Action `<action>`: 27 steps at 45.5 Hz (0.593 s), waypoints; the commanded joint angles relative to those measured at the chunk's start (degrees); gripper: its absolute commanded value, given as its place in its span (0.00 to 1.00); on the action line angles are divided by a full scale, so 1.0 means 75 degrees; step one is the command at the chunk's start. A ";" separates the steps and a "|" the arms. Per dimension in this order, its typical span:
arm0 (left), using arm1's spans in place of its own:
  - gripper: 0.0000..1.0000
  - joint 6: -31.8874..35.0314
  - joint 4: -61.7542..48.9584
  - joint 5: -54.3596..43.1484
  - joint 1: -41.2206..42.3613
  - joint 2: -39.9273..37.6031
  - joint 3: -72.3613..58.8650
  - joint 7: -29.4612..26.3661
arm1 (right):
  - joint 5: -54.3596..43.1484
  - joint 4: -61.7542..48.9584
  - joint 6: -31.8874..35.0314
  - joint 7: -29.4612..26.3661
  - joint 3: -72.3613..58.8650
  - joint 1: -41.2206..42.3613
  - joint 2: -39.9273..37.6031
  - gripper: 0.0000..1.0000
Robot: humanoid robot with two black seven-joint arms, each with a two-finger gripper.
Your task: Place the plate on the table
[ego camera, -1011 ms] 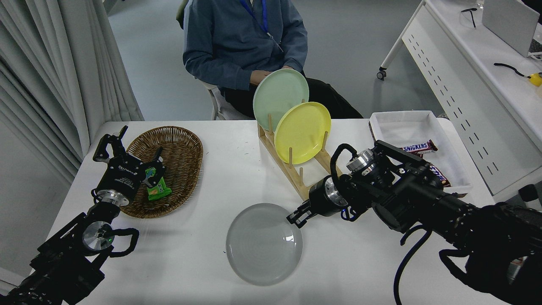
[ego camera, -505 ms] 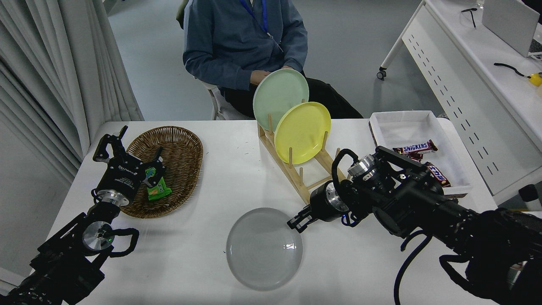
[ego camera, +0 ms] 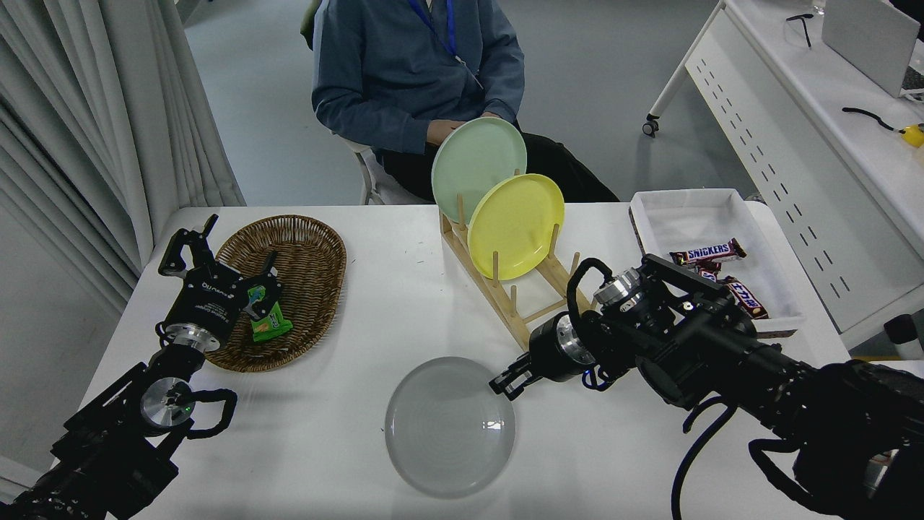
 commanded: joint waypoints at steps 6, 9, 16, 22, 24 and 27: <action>1.00 0.0000 -0.0002 0.0000 0.0001 0.0000 0.0000 0.0000 | -0.0063 -0.0011 0.0000 0.0000 0.0006 -0.0007 0.0000 0.00; 1.00 0.0000 -0.0002 0.0000 0.0001 0.0000 0.0000 0.0000 | -0.0145 -0.0011 0.0000 0.0000 0.0018 -0.0007 0.0000 0.00; 1.00 0.0000 -0.0002 0.0000 0.0001 0.0000 0.0000 0.0000 | -0.0297 -0.0257 0.0000 0.0000 -0.0029 -0.0019 0.0000 0.00; 1.00 0.0000 -0.0002 0.0000 0.0001 0.0000 0.0000 0.0000 | -0.0332 -0.0281 0.0000 0.0000 -0.0006 -0.0019 0.0000 0.00; 1.00 0.0000 0.0010 0.0000 -0.0011 0.0000 0.0000 0.0000 | -0.0332 -0.0281 0.0000 0.0000 -0.0006 -0.0019 0.0000 0.00; 1.00 0.0000 -0.0002 0.0000 0.0001 0.0000 0.0000 0.0000 | -0.0332 -0.0281 0.0000 0.0000 0.0006 -0.0019 0.0000 0.00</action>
